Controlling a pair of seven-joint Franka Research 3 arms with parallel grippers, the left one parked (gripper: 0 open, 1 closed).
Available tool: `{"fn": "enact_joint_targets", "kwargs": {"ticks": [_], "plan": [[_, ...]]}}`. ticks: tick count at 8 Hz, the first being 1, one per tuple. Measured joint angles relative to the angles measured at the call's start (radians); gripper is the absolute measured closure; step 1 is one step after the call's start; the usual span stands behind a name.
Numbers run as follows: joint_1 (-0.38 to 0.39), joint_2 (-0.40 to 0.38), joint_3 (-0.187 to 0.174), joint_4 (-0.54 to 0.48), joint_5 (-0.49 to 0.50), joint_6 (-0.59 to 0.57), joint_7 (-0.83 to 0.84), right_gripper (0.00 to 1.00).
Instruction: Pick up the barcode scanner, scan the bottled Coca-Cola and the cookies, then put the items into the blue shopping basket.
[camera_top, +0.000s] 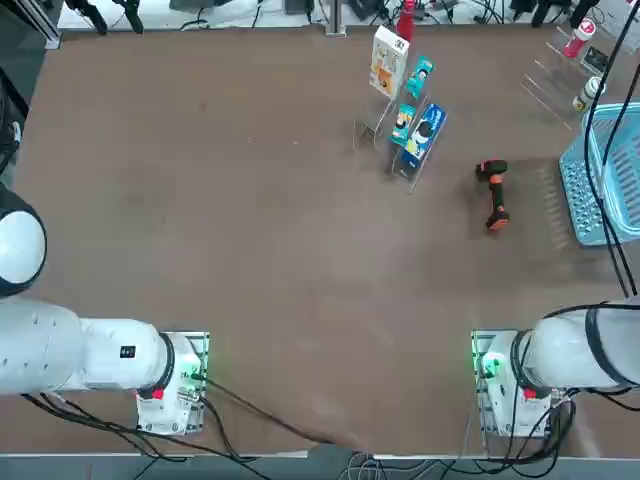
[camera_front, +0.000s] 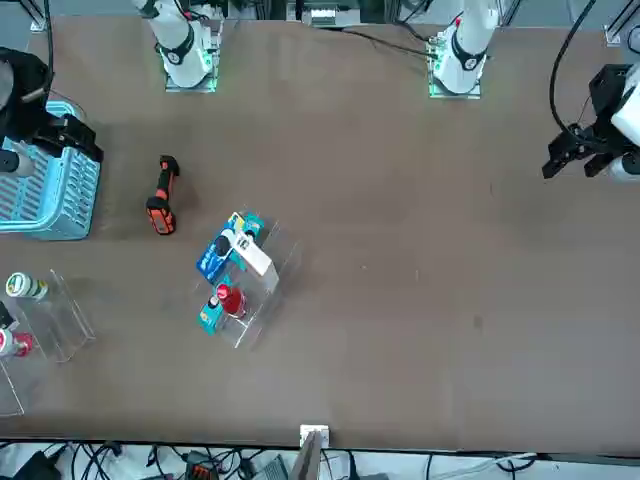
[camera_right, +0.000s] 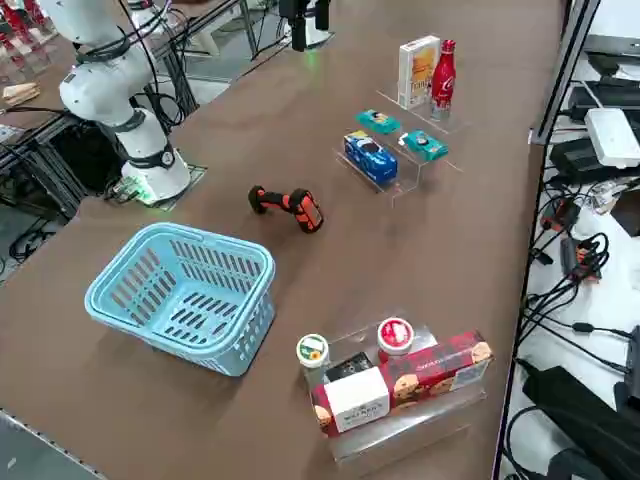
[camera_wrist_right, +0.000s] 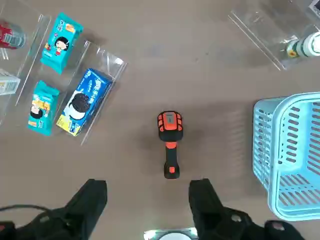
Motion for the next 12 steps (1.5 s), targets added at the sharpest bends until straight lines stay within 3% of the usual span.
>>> {"fn": "enact_joint_targets", "kwargs": {"ticks": [3,5,7,10,12], "plan": [[0.000,0.001,0.000,-0.006,0.000,-0.003,-0.008,0.00],[-0.004,0.011,0.000,-0.089,0.000,0.061,-0.009,0.00],[-0.020,-0.015,-0.006,-0.307,-0.001,0.278,-0.010,0.00],[-0.039,-0.200,-0.008,-0.804,-0.002,0.673,-0.015,0.00],[-0.041,-0.292,-0.008,-1.063,-0.002,0.910,-0.015,0.00]]}}
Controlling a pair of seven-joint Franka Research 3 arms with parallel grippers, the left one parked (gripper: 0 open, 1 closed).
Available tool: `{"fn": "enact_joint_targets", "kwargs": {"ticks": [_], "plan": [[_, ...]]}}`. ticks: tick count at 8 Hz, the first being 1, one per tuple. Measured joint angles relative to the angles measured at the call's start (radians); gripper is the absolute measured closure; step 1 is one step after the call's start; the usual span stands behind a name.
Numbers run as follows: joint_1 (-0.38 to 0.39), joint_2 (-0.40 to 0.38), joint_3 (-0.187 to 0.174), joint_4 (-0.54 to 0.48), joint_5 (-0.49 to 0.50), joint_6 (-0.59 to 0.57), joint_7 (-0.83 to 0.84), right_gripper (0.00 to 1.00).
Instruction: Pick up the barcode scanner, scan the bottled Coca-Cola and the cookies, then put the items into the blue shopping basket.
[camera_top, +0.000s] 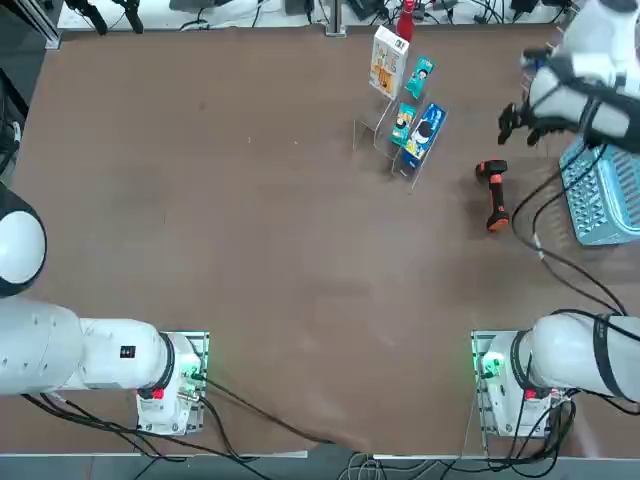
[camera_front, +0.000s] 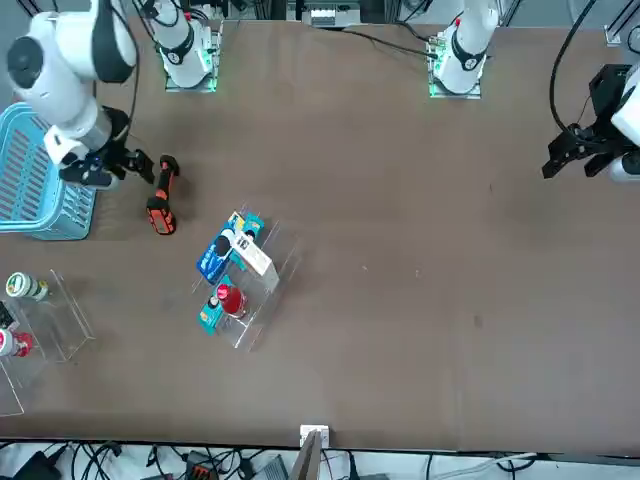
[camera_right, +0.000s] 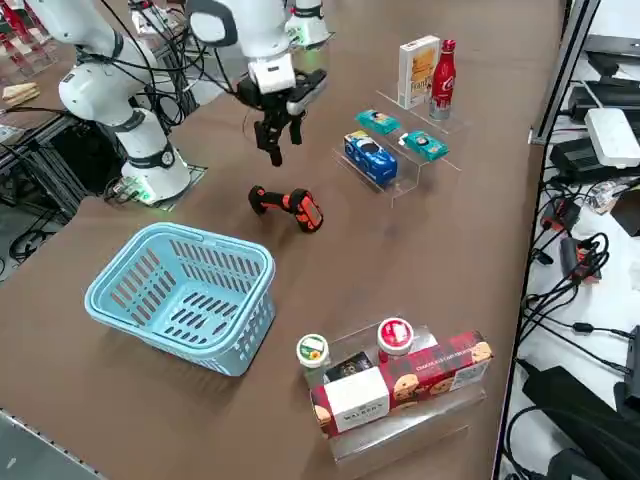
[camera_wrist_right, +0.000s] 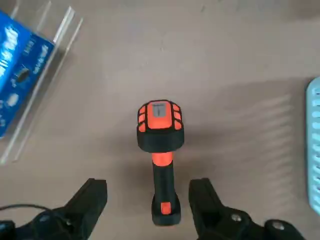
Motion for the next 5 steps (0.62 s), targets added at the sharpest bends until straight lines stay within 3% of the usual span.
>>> {"fn": "enact_joint_targets", "kwargs": {"ticks": [2,5], "plan": [[-0.011,-0.010,0.000,-0.165,0.000,0.202,0.000,0.00],[-0.023,0.054,0.000,-0.215,0.000,0.319,0.000,0.00]]}}
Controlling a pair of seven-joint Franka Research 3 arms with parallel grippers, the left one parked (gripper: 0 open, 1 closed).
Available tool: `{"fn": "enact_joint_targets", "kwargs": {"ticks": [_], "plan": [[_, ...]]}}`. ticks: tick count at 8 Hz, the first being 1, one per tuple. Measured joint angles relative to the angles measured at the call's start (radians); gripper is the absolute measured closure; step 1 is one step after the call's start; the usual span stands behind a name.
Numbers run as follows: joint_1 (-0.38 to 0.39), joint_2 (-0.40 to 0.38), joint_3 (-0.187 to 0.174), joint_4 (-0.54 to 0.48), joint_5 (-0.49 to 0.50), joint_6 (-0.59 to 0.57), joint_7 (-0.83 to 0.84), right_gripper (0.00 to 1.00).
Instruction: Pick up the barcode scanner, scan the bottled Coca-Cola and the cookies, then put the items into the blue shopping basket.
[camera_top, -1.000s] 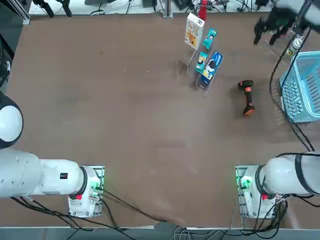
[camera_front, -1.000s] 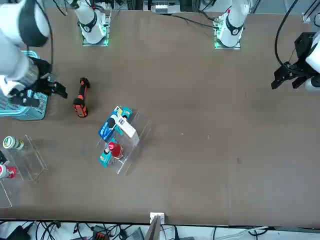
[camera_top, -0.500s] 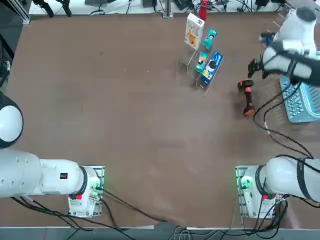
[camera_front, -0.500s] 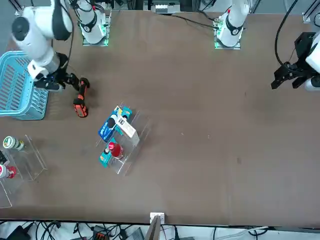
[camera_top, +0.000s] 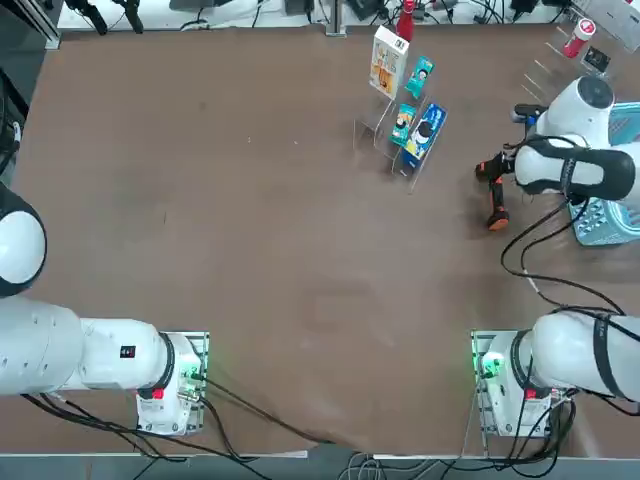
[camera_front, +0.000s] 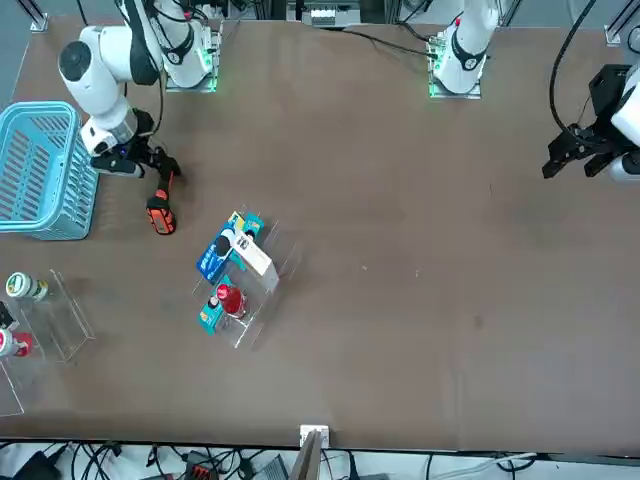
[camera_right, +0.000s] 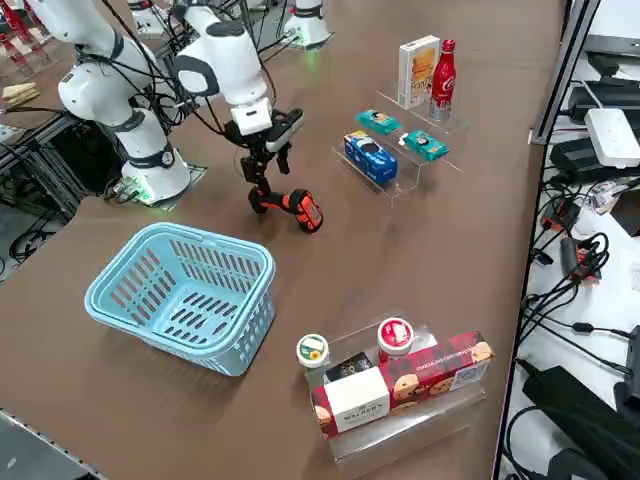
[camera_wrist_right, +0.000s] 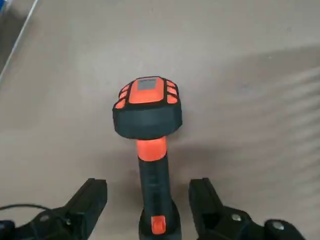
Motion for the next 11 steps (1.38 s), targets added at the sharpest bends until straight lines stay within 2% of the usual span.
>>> {"fn": "enact_joint_targets", "kwargs": {"ticks": [5,7,8,9,11], "plan": [[-0.031,0.177,0.000,-0.001,0.000,0.172,-0.036,0.02],[-0.032,0.193,0.000,0.001,0.000,0.182,-0.042,0.14],[-0.032,0.195,0.000,0.002,0.000,0.185,-0.043,0.38],[-0.032,0.196,0.003,0.003,0.000,0.190,-0.043,0.56],[-0.032,0.197,0.003,0.006,0.000,0.194,-0.046,0.56]]}}
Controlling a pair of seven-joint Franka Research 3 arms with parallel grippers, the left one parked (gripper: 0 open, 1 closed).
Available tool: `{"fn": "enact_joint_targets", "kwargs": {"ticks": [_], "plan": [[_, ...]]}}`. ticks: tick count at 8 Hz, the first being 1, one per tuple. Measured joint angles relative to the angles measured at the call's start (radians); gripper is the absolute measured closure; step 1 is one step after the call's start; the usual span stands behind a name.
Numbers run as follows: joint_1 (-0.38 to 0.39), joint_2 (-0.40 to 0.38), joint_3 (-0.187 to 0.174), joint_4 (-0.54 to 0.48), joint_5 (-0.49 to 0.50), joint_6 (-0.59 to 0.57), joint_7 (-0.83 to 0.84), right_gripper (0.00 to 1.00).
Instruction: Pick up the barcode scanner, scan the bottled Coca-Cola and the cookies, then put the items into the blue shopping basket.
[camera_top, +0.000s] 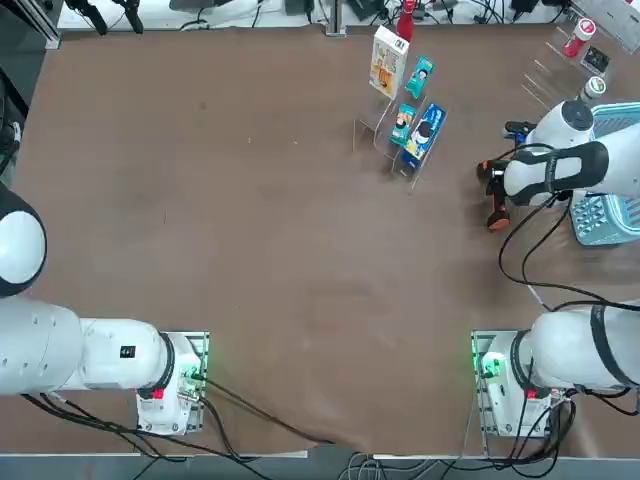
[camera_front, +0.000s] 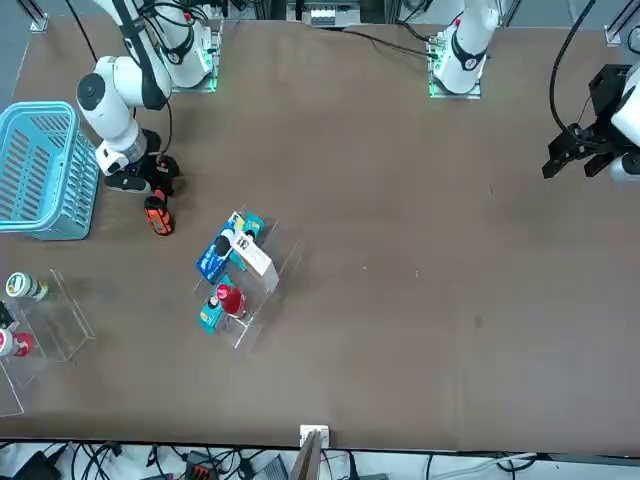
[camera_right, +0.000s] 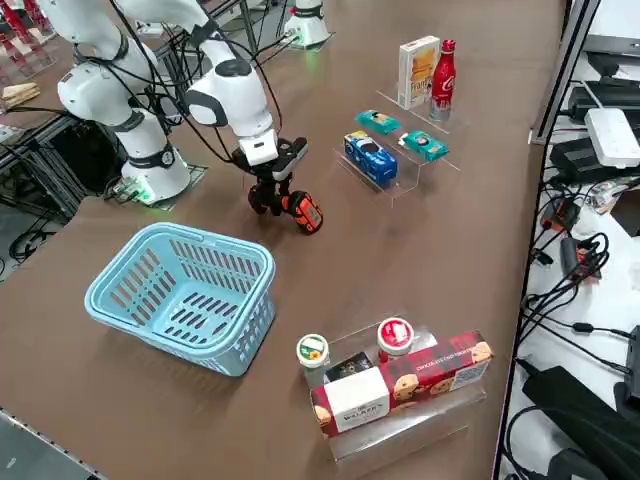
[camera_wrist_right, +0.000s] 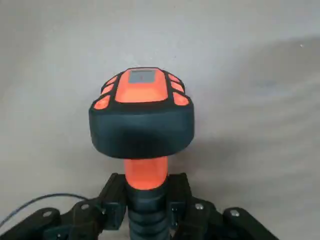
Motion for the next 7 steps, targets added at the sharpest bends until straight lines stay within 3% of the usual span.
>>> {"fn": "enact_joint_targets", "kwargs": {"ticks": [2,3,5,7], "plan": [[0.000,-0.021,0.000,0.037,-0.001,-0.027,-0.017,0.56],[0.000,-0.063,0.001,0.091,-0.001,-0.136,-0.026,0.56],[0.014,-0.171,0.005,0.276,0.056,-0.461,-0.033,0.56],[0.042,-0.212,0.009,0.544,0.310,-0.812,-0.060,0.56]]}}
